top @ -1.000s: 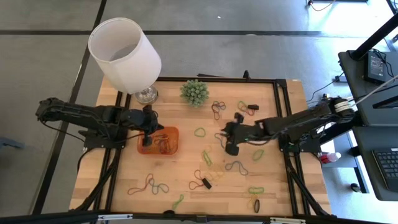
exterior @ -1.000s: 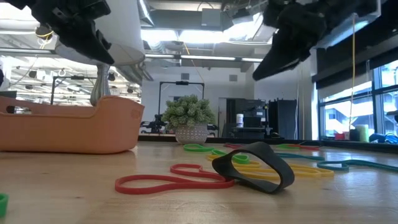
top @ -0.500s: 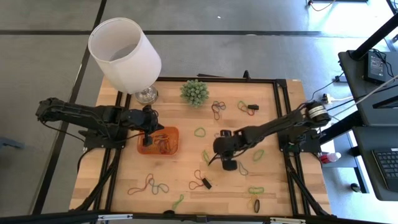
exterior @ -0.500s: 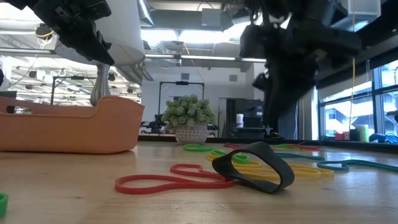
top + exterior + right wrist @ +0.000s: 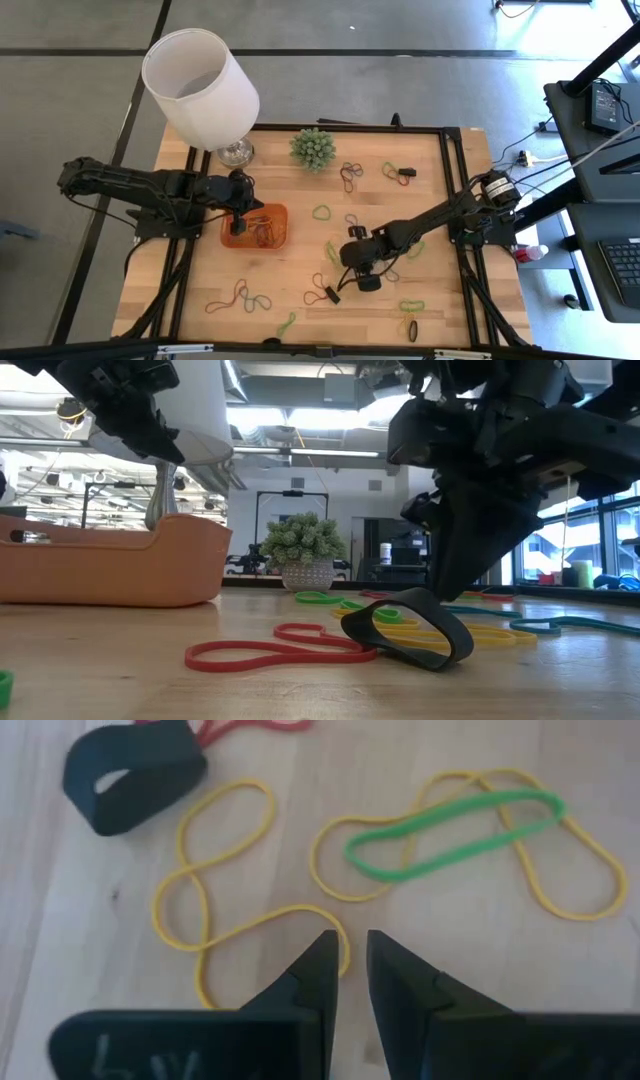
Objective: Pick and place rubber bands into bin
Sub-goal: Put the yellow rubber band into the orange bin
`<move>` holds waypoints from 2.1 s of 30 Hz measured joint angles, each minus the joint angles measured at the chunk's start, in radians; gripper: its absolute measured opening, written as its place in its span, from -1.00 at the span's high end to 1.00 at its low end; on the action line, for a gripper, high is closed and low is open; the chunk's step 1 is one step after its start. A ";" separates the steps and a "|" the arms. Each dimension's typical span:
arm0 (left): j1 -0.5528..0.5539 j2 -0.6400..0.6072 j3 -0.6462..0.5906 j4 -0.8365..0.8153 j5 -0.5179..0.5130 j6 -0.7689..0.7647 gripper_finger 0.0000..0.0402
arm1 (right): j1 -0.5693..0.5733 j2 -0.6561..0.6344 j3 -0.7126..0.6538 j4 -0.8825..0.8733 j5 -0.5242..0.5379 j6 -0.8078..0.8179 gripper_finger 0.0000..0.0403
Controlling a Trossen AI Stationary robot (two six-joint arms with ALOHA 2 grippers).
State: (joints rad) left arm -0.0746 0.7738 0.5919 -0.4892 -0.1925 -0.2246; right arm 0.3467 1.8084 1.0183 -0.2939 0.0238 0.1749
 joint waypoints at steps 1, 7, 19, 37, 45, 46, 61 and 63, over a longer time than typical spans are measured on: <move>0.000 0.000 0.000 0.000 0.000 -0.001 0.98 | 0.002 0.000 0.000 -0.001 0.000 0.000 0.69; 0.000 0.000 0.000 0.000 0.000 -0.001 0.98 | 0.004 0.000 0.000 0.001 0.008 0.003 0.69; 0.000 0.000 0.000 0.000 0.000 0.001 0.98 | 0.003 0.000 -0.001 0.002 0.008 0.001 0.69; 0.000 0.000 0.000 0.000 0.000 0.002 0.98 | 0.002 0.072 -0.010 0.039 0.012 -0.079 0.94; 0.000 0.000 0.000 0.000 0.000 0.000 0.98 | 0.002 0.019 -0.017 -0.021 0.020 -0.060 0.99; 0.000 0.000 0.000 0.000 0.000 0.001 0.98 | 0.002 -0.001 -0.021 -0.051 0.031 -0.054 0.99; 0.000 0.000 0.000 -0.002 0.003 0.002 0.98 | -0.004 -0.393 -0.015 -0.170 0.262 -0.051 0.99; 0.000 0.000 0.000 -0.003 0.003 0.002 0.98 | -0.011 -0.423 -0.015 -0.155 0.293 -0.071 1.00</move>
State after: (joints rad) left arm -0.0750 0.7742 0.5915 -0.4917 -0.1890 -0.2230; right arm 0.3357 1.3852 1.0035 -0.4489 0.3168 0.1044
